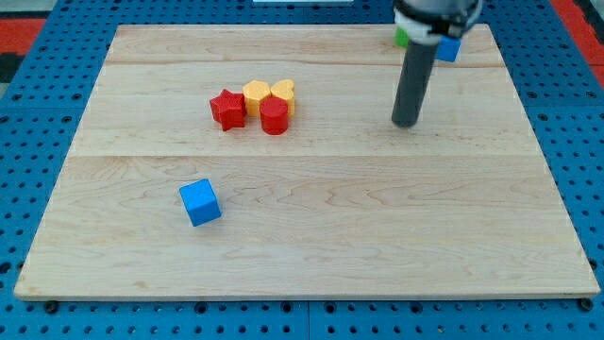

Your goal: Push the blue cube towards the center

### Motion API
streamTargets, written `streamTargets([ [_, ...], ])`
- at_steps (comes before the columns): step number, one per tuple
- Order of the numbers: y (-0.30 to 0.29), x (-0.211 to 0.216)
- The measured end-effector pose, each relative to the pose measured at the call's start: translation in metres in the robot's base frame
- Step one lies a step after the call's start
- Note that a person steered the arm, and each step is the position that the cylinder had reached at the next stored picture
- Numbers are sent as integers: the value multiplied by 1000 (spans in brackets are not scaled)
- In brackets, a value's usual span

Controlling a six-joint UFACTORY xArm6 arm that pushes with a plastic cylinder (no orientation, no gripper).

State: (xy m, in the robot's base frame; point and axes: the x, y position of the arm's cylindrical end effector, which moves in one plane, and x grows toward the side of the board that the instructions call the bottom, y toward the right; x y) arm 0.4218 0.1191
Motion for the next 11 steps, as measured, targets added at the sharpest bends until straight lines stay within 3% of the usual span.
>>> streamTargets([
  [1,-37,64],
  [2,-99,103],
  [4,-264,116],
  [5,-313,105],
  [7,-302,114],
  [11,-209,19],
])
